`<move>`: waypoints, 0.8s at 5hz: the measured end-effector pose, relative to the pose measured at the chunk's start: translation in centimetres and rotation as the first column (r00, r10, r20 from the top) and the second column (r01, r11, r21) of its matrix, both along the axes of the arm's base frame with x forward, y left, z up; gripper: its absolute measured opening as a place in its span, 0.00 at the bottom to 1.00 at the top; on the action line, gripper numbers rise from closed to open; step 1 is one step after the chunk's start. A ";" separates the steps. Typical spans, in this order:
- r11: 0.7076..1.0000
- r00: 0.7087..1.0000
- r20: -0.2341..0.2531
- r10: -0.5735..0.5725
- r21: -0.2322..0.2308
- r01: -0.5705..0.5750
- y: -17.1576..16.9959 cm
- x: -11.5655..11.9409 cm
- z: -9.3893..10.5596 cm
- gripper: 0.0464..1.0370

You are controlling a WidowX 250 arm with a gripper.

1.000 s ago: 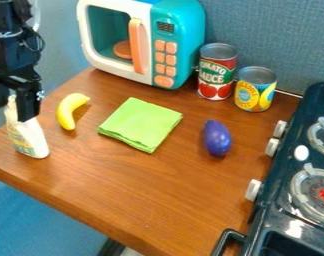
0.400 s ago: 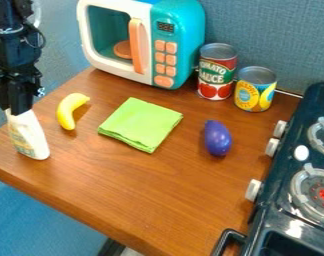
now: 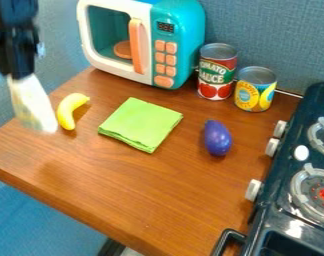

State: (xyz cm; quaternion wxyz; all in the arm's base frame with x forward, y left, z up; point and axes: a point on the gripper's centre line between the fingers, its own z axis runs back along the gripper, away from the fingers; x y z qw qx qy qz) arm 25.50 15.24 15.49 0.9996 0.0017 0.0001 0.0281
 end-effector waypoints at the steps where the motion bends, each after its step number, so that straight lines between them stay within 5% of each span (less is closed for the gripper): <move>1: 0.997 0.996 0.065 -0.067 -0.030 0.069 -4.2 1.3 1.8 0.33; 4: 0.960 0.964 0.034 -0.265 -0.088 0.267 -14.9 3.2 -2.2 0.33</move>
